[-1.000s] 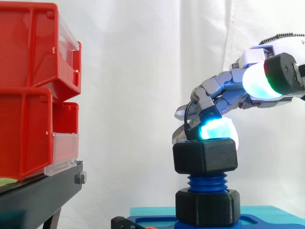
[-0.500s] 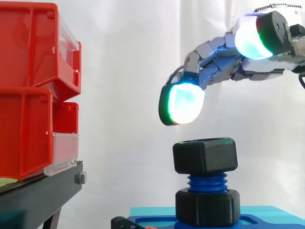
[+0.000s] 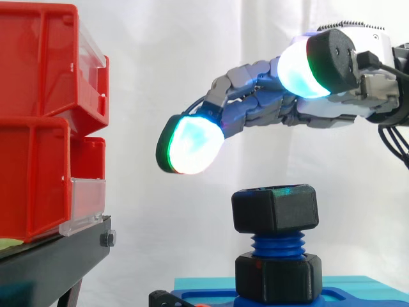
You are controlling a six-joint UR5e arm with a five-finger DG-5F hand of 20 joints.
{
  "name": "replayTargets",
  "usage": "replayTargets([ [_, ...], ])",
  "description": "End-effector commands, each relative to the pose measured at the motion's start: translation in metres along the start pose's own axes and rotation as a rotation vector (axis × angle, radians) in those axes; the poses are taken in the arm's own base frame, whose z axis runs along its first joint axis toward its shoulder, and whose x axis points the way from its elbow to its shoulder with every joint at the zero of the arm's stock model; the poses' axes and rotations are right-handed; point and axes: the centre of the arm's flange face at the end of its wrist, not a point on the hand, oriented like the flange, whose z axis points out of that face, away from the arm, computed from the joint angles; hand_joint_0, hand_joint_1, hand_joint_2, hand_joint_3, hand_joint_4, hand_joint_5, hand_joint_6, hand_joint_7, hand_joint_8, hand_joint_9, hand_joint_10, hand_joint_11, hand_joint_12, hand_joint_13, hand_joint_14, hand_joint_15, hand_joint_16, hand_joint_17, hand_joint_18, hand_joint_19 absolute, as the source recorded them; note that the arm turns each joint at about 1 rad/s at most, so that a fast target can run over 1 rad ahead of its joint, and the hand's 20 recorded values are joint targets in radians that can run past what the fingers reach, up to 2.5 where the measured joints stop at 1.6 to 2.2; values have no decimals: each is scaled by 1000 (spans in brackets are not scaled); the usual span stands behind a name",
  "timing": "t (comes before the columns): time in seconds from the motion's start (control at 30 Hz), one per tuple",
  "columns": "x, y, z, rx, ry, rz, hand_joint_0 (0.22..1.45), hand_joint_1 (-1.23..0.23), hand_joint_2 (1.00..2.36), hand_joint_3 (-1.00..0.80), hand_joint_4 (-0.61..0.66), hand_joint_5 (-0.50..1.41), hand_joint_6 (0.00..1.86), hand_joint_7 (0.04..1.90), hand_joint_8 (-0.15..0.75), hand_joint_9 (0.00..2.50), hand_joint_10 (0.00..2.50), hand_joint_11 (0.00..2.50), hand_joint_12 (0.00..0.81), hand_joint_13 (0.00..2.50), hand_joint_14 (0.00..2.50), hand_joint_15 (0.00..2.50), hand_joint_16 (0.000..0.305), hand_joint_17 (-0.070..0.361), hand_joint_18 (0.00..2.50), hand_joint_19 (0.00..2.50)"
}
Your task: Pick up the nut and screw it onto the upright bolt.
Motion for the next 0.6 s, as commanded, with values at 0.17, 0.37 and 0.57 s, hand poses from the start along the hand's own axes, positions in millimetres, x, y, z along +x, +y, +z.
replayTargets([
  [0.17, 11, 10, 1, 4, 46, 24, 493, -69, 1000, -500, 202, -121, 503, 813, 226, 386, 0, 0, 311, 281, 0, 0, 34, 77, 0, 0],
  [0.37, 15, 14, 0, 8, 77, 31, 507, -88, 1000, -500, 255, -97, 504, 967, 239, 451, 0, 0, 293, 324, 0, 0, 30, 68, 0, 0],
  [0.57, 15, 14, -1, 7, 77, 31, 517, -114, 1000, -500, 252, -73, 504, 1146, 248, 498, 0, 0, 280, 372, 0, 0, 27, 62, 0, 0],
])
